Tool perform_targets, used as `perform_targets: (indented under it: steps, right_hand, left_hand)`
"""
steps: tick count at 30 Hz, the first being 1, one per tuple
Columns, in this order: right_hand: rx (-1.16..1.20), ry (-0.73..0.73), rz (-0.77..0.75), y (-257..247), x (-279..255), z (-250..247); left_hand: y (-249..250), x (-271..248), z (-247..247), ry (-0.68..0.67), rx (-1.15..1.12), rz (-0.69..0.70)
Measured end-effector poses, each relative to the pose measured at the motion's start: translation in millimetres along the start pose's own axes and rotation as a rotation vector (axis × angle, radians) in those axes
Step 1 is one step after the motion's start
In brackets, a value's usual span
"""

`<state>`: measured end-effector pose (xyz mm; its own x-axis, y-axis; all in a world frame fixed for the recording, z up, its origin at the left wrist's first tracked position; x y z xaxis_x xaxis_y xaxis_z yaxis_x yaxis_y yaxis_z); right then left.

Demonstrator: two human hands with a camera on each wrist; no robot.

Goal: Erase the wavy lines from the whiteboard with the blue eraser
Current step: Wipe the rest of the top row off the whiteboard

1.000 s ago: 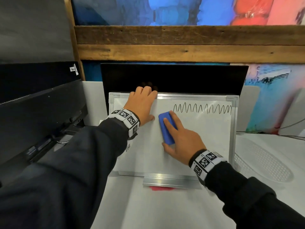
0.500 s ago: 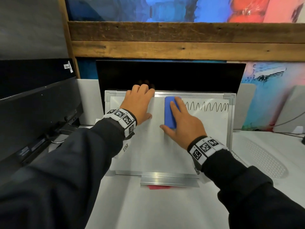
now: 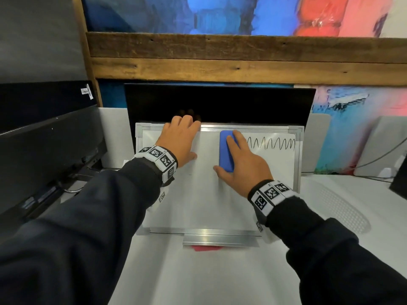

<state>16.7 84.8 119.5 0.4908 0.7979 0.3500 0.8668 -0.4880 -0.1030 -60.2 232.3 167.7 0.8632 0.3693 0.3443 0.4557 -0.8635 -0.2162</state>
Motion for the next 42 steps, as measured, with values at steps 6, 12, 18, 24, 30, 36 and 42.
perform_targets:
  steps: [6,12,18,24,30,36,42]
  right_hand:
    - [-0.076,-0.109,-0.063,-8,-23,35]
    - [-0.003,0.015,0.031,8,-4,-1]
    - [-0.053,-0.085,-0.014,16,-31,19]
    - [-0.005,0.030,0.033,26,-8,-11]
    - [-0.044,-0.047,-0.003,37,-29,12]
    - [-0.009,0.021,0.029,46,-22,-9]
    - [-0.071,-0.081,0.015,50,-35,7]
  left_hand:
    - [-4,-4,2,-0.022,0.018,0.044]
    - [6,-1,-4,0.045,-0.010,0.011]
    - [26,11,-6,0.067,0.006,0.088]
    - [54,24,-12,0.083,-0.035,0.147]
    - [70,32,-11,0.076,-0.042,0.190]
    - [80,36,-12,0.086,-0.053,0.181]
    - [82,38,-9,0.089,-0.024,0.153]
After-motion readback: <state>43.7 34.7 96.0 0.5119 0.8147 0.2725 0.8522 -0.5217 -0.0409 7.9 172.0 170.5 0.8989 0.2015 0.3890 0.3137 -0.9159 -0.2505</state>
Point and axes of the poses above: each hand's wrist, its own x-axis towards the middle knuckle, its own z-axis out of the palm, y = z × x, the point moved 8 cm from there along x, towards the middle knuckle, and after that the axes turned 14 degrees about -y, right-handed, at the moved point
